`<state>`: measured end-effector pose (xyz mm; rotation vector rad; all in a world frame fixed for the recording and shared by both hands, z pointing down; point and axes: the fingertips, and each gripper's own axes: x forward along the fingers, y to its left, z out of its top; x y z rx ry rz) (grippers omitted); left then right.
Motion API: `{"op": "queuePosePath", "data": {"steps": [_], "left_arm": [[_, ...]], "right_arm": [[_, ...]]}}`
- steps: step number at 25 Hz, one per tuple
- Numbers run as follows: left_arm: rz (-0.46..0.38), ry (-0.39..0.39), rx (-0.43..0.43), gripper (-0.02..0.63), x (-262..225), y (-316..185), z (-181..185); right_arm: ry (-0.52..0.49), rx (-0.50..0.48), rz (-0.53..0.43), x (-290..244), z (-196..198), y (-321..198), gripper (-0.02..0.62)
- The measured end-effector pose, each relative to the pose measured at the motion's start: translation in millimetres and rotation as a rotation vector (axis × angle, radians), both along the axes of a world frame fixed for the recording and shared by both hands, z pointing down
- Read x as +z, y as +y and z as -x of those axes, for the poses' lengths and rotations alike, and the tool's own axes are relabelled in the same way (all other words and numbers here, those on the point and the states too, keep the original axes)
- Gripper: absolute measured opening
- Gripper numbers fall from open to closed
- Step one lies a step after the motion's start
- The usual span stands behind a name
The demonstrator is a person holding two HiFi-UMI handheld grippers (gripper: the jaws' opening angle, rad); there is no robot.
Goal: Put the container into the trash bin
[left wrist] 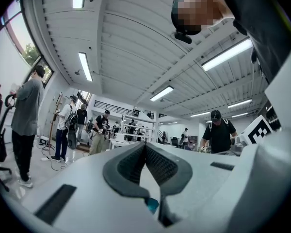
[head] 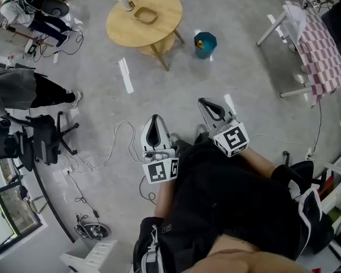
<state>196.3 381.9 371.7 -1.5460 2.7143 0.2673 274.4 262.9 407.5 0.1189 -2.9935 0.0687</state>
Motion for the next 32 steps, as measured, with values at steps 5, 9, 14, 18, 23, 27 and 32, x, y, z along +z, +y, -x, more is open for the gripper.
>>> {"op": "queuePosePath", "data": {"steps": [5,9,14,18,23,27,32], "left_arm": [[0.007,0.005,-0.038,0.009,3,-6,-2],[0.02,0.011,-0.04,0.009,7,-18,3],[0.023,0.025,-0.023,0.009,11,-43,27],[0.022,0.032,0.002,0.009,15,-67,64],[0.015,0.027,0.027,0.009,16,-92,128],[0.016,0.027,0.053,0.009,12,-112,185],[0.011,0.035,0.078,0.009,10,-127,256]], "right_arm": [[-0.007,-0.021,-0.014,2,3,-17,0.026],[0.0,-0.028,-0.002,8,10,-28,0.026],[0.019,-0.031,0.006,16,36,-44,0.026],[0.034,-0.018,0.006,22,72,-63,0.026],[0.037,0.007,-0.01,23,133,-87,0.026],[0.043,0.034,-0.018,17,188,-109,0.026],[0.057,0.045,-0.025,19,262,-121,0.026]]}}
